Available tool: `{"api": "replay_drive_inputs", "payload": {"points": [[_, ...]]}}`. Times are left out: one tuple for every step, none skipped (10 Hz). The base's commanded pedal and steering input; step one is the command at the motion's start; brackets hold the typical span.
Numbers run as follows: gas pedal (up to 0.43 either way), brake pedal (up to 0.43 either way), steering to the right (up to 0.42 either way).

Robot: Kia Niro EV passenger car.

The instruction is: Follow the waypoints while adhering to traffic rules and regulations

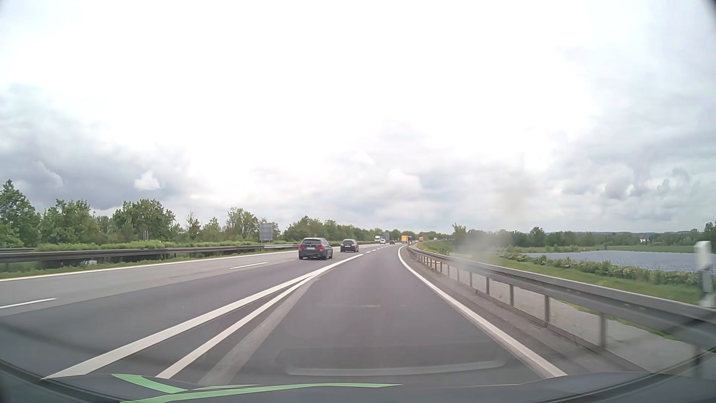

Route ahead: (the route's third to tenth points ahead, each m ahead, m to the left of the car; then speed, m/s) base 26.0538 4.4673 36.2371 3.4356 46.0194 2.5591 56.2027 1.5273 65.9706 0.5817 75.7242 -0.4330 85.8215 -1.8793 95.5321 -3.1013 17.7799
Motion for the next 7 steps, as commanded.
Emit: {"api": "replay_drive_inputs", "payload": {"points": [[0.118, 0.0, 0.008], [0.118, 0.0, 0.008], [0.118, 0.0, 0.009], [0.118, 0.0, 0.01], [0.118, 0.0, 0.01], [0.118, 0.0, 0.01], [0.118, 0.0, 0.011]]}}
